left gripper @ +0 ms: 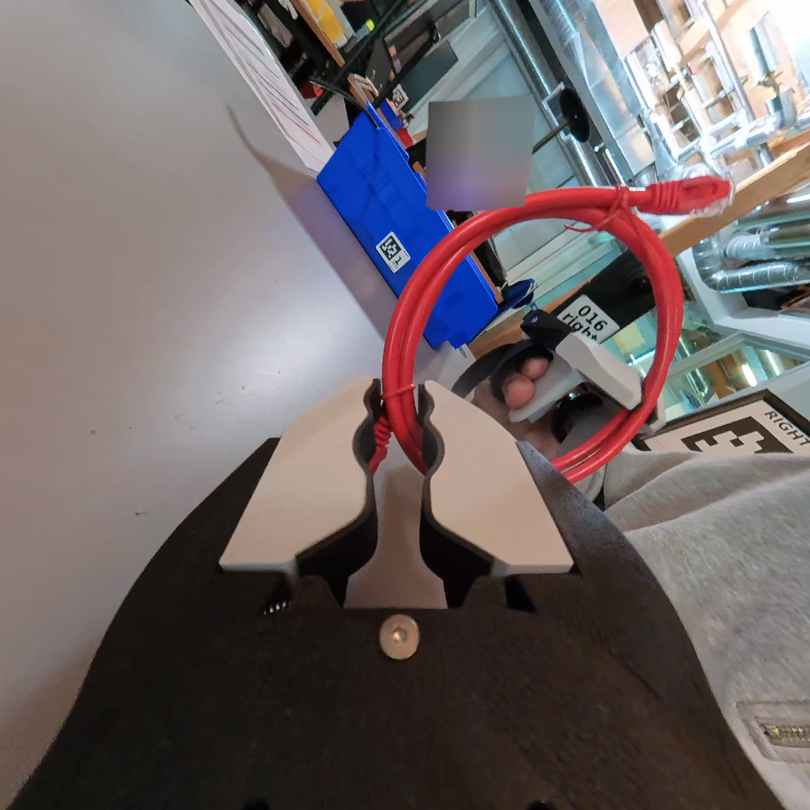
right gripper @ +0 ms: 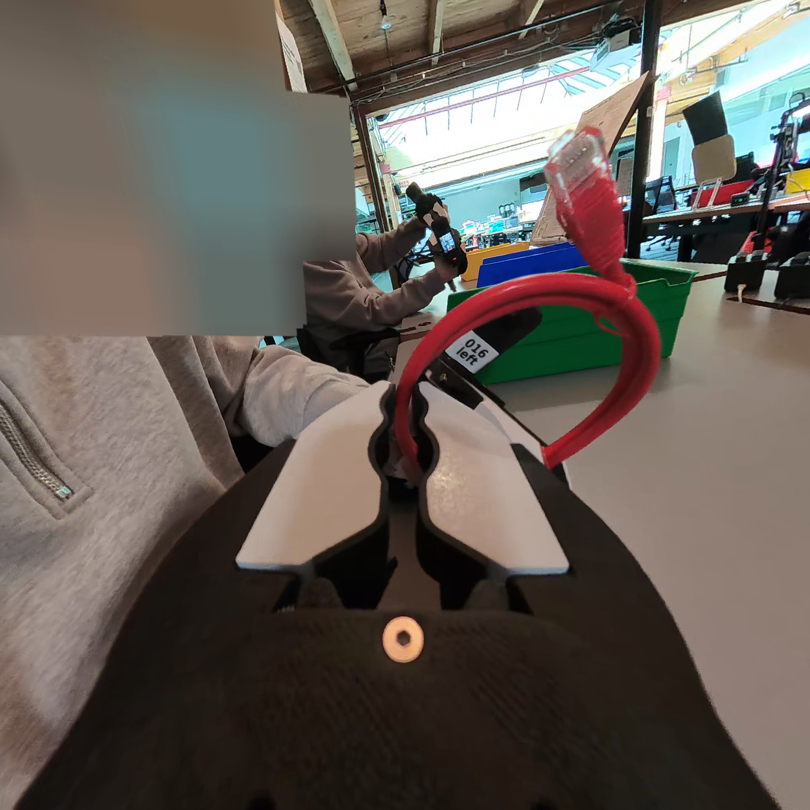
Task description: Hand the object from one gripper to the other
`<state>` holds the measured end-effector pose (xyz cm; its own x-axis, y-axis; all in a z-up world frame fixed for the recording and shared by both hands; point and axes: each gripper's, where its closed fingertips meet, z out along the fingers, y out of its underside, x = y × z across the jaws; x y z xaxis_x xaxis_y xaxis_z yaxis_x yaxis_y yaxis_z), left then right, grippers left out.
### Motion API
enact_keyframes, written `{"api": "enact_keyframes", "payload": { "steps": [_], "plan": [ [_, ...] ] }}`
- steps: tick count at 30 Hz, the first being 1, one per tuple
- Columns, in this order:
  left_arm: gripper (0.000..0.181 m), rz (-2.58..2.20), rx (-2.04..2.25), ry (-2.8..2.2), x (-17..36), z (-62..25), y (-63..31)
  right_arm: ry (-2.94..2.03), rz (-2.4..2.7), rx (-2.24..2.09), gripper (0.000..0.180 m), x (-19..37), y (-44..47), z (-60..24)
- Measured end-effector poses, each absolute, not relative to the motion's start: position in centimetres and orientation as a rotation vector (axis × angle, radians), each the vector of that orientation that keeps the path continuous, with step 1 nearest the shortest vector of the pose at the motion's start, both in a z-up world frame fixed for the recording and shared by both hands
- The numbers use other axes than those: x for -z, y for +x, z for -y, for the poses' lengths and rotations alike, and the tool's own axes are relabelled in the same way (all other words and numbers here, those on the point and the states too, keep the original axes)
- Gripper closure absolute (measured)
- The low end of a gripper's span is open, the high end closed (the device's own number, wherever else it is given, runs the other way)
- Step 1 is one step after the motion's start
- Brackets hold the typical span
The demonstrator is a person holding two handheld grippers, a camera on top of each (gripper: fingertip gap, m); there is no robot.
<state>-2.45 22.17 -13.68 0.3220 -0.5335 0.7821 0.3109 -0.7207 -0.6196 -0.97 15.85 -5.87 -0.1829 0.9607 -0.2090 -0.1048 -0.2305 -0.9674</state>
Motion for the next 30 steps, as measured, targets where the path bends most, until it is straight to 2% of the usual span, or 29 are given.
{"api": "enact_keyframes", "payload": {
  "steps": [10,16,20,28,30],
  "plan": [
    [0.098,-0.207,1.458,-1.702,11.5,-23.2,-3.5,-1.263,1.093,-1.643,0.173,5.6,0.6,-17.2],
    [0.037,-0.615,1.197,-1.654,10.8,-21.0,-0.9,-1.381,1.142,-1.756,0.173,7.1,0.1,-16.4],
    [0.033,-0.8,1.042,-1.67,11.9,-19.6,0.8,-1.393,1.151,-1.812,0.173,7.2,-0.2,-15.7],
    [0.033,-0.881,1.0,-1.677,12.3,-18.7,1.6,-1.378,1.186,-1.876,0.173,7.0,-0.8,-14.2],
    [0.041,-0.902,0.981,-1.682,12.5,-18.6,1.6,-1.363,1.191,-1.888,0.173,6.8,-0.8,-13.9]
  ]
}}
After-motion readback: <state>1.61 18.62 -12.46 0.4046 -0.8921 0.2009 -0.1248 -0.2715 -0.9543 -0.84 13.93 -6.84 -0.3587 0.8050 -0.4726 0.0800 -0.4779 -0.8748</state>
